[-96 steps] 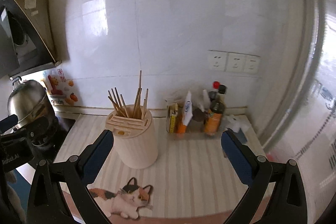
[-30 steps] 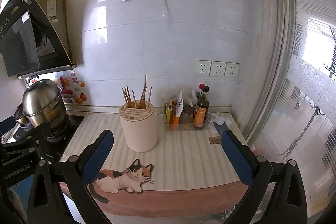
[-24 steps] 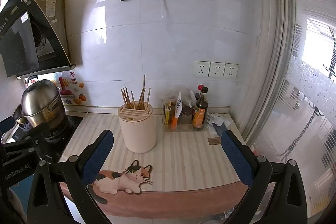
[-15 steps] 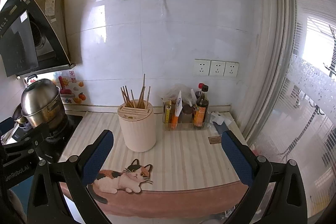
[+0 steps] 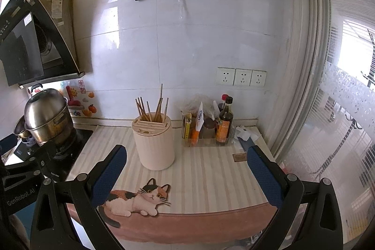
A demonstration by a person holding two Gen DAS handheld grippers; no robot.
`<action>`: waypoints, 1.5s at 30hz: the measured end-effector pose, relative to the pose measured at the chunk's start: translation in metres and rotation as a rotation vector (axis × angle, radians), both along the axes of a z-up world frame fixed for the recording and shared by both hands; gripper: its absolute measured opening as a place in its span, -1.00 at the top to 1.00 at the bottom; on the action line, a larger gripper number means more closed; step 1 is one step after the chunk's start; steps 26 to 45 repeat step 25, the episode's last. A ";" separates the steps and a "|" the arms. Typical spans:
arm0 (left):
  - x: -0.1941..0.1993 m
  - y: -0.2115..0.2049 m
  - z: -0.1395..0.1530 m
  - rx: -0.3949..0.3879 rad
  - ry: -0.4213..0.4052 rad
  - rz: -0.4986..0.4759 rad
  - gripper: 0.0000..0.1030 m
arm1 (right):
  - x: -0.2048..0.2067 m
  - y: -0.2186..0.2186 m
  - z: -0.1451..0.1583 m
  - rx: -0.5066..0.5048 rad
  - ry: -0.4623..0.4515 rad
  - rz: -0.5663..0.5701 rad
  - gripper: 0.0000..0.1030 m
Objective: Organize utensils
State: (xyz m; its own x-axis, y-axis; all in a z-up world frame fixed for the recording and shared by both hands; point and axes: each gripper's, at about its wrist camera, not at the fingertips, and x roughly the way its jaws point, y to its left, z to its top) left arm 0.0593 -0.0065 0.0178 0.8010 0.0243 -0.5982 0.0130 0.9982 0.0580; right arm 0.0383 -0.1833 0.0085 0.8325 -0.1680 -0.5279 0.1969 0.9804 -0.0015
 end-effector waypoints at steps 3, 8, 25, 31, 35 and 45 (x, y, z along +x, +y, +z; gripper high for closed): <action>-0.001 0.000 0.000 -0.002 -0.001 0.000 -1.00 | 0.000 0.000 0.000 0.000 -0.001 -0.001 -1.00; -0.006 -0.002 0.002 -0.002 -0.007 -0.001 -1.00 | -0.004 -0.001 0.003 0.000 -0.009 -0.004 -1.00; -0.011 -0.005 0.005 -0.008 -0.008 -0.003 -1.00 | -0.010 -0.003 0.005 -0.001 -0.014 -0.004 -1.00; -0.011 -0.005 0.005 -0.008 -0.008 -0.003 -1.00 | -0.010 -0.003 0.005 -0.001 -0.014 -0.004 -1.00; -0.011 -0.005 0.005 -0.008 -0.008 -0.003 -1.00 | -0.010 -0.003 0.005 -0.001 -0.014 -0.004 -1.00; -0.011 -0.005 0.005 -0.008 -0.008 -0.003 -1.00 | -0.010 -0.003 0.005 -0.001 -0.014 -0.004 -1.00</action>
